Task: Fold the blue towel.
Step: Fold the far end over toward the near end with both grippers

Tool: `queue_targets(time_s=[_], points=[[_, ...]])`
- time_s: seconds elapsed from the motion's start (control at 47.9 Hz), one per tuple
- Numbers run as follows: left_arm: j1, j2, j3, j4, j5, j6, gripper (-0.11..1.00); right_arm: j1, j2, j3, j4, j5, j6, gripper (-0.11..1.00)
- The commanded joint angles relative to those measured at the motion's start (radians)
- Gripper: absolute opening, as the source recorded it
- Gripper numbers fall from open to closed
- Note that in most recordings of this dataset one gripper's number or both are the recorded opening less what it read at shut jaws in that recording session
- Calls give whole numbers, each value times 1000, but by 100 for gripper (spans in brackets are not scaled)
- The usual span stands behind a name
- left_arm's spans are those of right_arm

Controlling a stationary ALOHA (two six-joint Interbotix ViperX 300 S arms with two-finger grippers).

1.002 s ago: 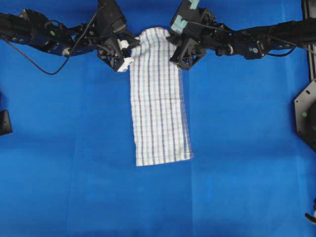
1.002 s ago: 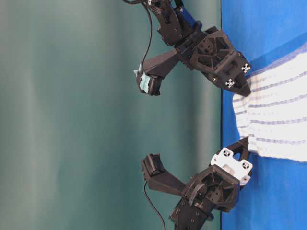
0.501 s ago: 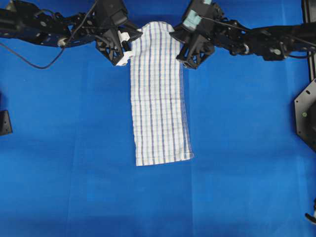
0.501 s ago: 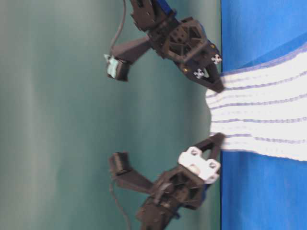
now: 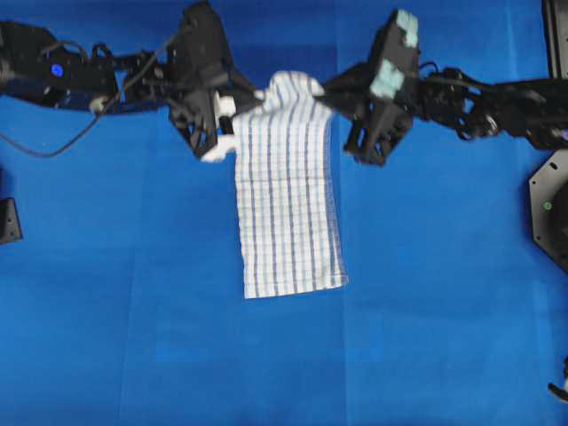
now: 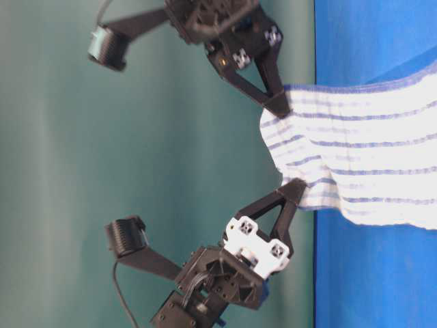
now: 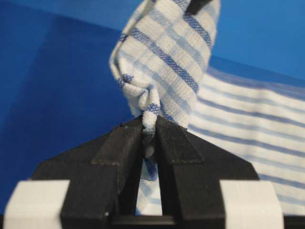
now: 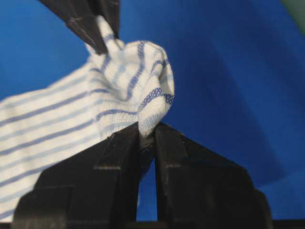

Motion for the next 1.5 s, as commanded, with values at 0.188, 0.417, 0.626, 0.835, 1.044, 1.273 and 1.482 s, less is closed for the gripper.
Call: queue_targets(time_s=[0.188, 0.417, 0.626, 0.835, 1.044, 1.273, 1.482], points=[[-137, -72, 9, -3, 3, -49, 7, 117, -67, 38, 20, 6, 2, 0], [-249, -87, 26, -3, 11, -127, 7, 198, -69, 49, 43, 11, 3, 0], [-351, -78, 20, -3, 14, -187, 7, 282, -71, 54, 94, 11, 3, 0], [-416, -77, 25, -3, 9, -241, 7, 371, -64, 66, 156, 8, 3, 0], [-442, -21, 9, -3, 6, -250, 7, 407, -15, 67, 212, -5, 3, 0], [-439, 34, -20, -2, 21, -250, 7, 408, 17, 54, 219, -3, 3, 0], [-439, 28, -6, -2, 23, -249, 7, 410, 17, 54, 219, 5, 3, 8]])
